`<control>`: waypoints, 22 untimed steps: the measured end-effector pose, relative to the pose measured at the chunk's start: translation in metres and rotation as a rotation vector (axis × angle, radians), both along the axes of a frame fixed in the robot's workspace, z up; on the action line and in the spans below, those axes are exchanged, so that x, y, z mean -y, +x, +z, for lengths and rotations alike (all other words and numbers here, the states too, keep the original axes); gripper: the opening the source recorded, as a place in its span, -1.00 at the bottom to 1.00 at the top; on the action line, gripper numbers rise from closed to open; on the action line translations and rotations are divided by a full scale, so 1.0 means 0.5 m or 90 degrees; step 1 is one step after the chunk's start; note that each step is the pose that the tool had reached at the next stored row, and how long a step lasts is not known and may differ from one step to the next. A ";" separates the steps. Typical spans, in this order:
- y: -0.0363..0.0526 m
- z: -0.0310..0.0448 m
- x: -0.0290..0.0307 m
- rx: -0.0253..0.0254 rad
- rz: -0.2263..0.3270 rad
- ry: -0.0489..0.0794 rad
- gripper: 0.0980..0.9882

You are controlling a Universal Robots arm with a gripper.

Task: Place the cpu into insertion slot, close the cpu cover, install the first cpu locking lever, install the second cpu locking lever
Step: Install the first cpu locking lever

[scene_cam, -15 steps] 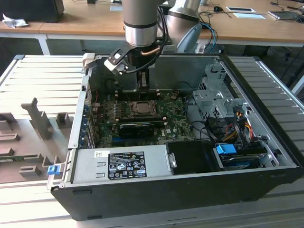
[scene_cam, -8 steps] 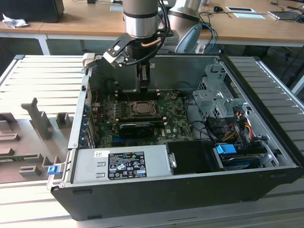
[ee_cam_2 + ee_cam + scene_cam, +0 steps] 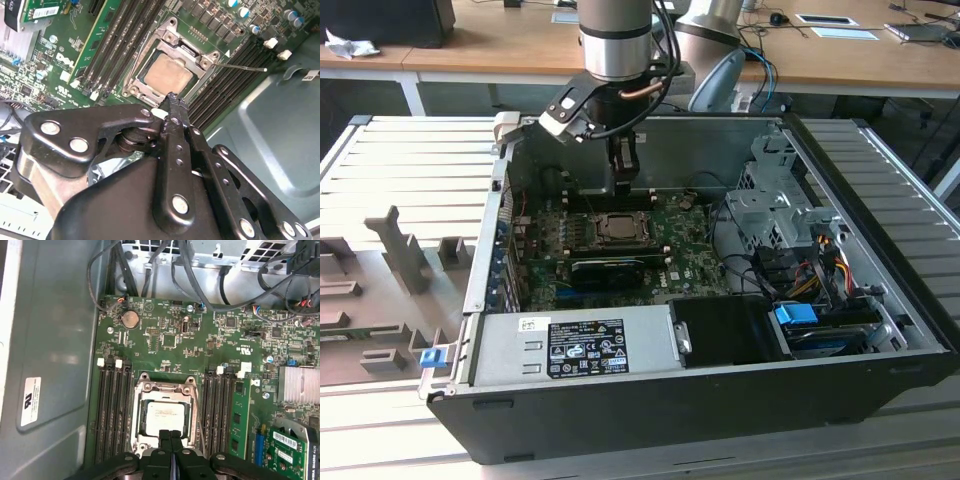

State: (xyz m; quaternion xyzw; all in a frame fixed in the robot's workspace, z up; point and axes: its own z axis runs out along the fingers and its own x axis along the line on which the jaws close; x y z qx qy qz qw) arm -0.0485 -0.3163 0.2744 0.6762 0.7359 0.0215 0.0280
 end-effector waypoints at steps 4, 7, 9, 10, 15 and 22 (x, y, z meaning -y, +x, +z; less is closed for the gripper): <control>0.000 0.000 0.000 0.0000 0.025 0.000 -0.98; 0.000 0.000 0.000 0.0000 0.038 0.000 -0.98; 0.000 0.000 0.000 0.0000 0.046 0.000 -0.98; 0.000 0.000 0.000 0.0000 0.050 0.000 -0.98; 0.000 0.000 0.000 0.0000 0.069 0.000 -0.98; 0.000 0.000 0.000 0.0000 0.091 0.000 -0.98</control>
